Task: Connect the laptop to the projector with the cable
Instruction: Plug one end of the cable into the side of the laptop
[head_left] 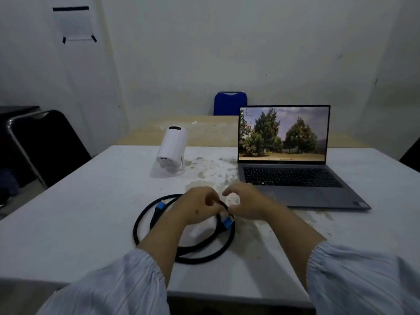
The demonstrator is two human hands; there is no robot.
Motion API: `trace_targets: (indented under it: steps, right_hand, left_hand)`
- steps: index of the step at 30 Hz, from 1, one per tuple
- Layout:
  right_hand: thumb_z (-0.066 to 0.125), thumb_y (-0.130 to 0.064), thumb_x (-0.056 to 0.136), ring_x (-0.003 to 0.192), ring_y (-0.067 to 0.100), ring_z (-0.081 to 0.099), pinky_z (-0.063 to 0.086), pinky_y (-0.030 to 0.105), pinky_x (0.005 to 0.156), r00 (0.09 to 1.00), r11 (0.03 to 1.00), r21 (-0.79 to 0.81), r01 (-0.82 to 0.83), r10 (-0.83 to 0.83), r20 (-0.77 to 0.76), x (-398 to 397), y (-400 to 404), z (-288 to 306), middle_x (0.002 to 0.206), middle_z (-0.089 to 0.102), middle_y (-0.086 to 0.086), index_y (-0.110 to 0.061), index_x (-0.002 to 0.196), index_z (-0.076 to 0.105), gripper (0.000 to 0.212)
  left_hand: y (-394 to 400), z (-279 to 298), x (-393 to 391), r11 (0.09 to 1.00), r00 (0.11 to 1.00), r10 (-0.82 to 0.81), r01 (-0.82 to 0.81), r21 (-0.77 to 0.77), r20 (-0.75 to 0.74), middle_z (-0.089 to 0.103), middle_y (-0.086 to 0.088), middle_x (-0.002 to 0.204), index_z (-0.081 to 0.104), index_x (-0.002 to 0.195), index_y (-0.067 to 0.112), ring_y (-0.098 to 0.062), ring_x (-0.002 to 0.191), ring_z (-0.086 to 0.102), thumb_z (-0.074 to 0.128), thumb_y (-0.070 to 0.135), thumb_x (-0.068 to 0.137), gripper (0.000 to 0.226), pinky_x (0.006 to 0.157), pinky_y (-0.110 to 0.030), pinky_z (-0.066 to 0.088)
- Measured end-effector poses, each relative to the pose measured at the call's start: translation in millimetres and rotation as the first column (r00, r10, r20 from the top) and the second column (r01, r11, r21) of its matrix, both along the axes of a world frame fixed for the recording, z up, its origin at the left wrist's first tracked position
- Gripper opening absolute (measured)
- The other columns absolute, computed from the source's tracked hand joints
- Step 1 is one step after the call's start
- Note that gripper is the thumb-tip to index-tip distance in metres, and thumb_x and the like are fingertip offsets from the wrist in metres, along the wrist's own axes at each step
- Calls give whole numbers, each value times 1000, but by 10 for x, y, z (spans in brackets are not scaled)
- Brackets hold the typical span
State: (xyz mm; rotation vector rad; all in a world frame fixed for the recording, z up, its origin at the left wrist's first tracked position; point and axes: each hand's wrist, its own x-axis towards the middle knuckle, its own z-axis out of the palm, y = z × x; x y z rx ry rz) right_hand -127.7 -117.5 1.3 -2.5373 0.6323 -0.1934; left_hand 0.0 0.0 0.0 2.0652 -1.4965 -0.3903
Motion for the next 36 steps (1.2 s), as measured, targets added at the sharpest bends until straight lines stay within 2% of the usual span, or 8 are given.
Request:
trace_targets:
  steps: [3, 9, 14, 18, 23, 27, 31, 36]
  right_hand:
    - [66, -23, 75, 127, 23, 34, 38, 41, 100, 998, 1000, -22, -11, 10, -56, -62, 33, -54, 132, 49, 7, -25, 111, 62, 36]
    - [70, -22, 75, 112, 22, 49, 46, 38, 92, 997, 999, -43, -34, 31, -69, -85, 66, -124, 117, 60, 7, -26, 97, 70, 23]
    - [66, -18, 80, 92, 17, 56, 44, 26, 72, 998, 997, -47, -61, 60, -23, -124, 95, -92, 101, 65, 2, -18, 97, 67, 17]
    - [65, -19, 82, 85, 23, 57, 49, 37, 76, 995, 998, -45, -35, 39, 91, -112, 70, -40, 95, 63, 9, -11, 98, 64, 18]
    - [66, -16, 81, 80, 19, 56, 48, 31, 72, 977, 1000, -9, 17, -14, 212, -110, -37, 13, 84, 58, -2, -14, 99, 62, 19]
    - [67, -18, 80, 84, 17, 54, 44, 29, 74, 974, 999, 1, 48, -47, 219, -140, -162, 6, 89, 58, -4, -20, 112, 56, 34]
    - [64, -20, 82, 88, 14, 51, 38, 26, 74, 974, 991, -48, 122, -110, 200, -139, -358, -42, 98, 57, -1, -18, 117, 54, 37]
    - [60, -23, 84, 102, 19, 51, 43, 30, 84, 975, 976, -129, 177, -156, 159, -134, -583, -145, 116, 60, 6, -15, 118, 56, 35]
  left_hand:
    - [24, -75, -77, 994, 996, -87, 87, 68, 5, 63, 6, 82, 61, 88, 25, -14, 76, 59, 68, 43, 69, 27, 70, -33, 52]
    - [50, -194, -134, 990, 993, -99, 92, 109, 60, 62, 1, 81, 56, 74, 29, -16, 71, 56, 75, 35, 64, 23, 65, -32, 48]
    - [85, -210, -173, 996, 991, -75, 68, 65, 114, 62, 1, 84, 60, 82, 22, -16, 74, 55, 69, 33, 71, 19, 68, -33, 48]
    - [24, -161, -191, 999, 982, -45, 39, 35, 181, 64, -4, 90, 59, 96, 17, -20, 78, 56, 53, 28, 85, 17, 72, -38, 50]
    - [-105, -85, -187, 1000, 972, -4, 4, 1, 237, 65, -9, 100, 55, 109, 17, -23, 80, 53, 38, 25, 93, 24, 71, -38, 45]
    - [-240, -36, -176, 996, 954, 53, -31, -79, 295, 65, -7, 100, 47, 120, 21, -25, 81, 55, 42, 30, 91, 30, 65, -34, 43]
    - [-427, 20, -97, 991, 942, 103, -70, -114, 319, 65, -10, 95, 48, 112, 18, -24, 71, 50, 49, 32, 89, 27, 60, -32, 37]
    - [-714, 28, 64, 1000, 904, 25, -30, 4, 428, 56, -6, 112, 54, 115, 19, -28, 91, 55, 47, 34, 90, 30, 70, -35, 42]
